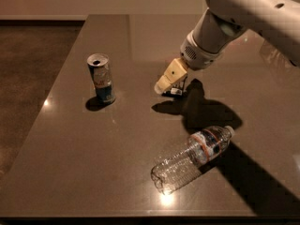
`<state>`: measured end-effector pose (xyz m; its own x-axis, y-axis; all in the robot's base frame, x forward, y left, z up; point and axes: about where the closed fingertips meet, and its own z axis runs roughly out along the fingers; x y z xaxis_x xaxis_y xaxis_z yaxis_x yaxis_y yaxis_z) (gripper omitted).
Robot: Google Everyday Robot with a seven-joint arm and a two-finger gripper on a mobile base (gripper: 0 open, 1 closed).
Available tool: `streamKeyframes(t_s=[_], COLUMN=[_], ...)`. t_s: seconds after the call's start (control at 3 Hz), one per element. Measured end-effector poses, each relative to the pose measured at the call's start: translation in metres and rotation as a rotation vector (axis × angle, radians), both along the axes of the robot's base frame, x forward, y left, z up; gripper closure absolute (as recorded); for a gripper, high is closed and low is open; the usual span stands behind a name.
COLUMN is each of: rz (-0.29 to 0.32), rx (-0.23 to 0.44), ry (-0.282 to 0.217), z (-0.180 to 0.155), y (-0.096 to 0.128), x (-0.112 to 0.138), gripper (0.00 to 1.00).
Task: Move rxbar chocolate near redbull can
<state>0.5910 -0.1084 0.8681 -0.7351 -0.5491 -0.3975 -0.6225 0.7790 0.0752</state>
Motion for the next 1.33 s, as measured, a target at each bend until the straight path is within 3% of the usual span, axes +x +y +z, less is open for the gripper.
streamKeyframes(t_s=[1.0,1.33], rz=[-0.005,-0.006], rx=[-0.052,-0.07], ry=[0.094,0.098], z=[-0.036,-0.035], y=[0.014,0.014], x=[0.013,0.016], gripper=[0.02,0.18])
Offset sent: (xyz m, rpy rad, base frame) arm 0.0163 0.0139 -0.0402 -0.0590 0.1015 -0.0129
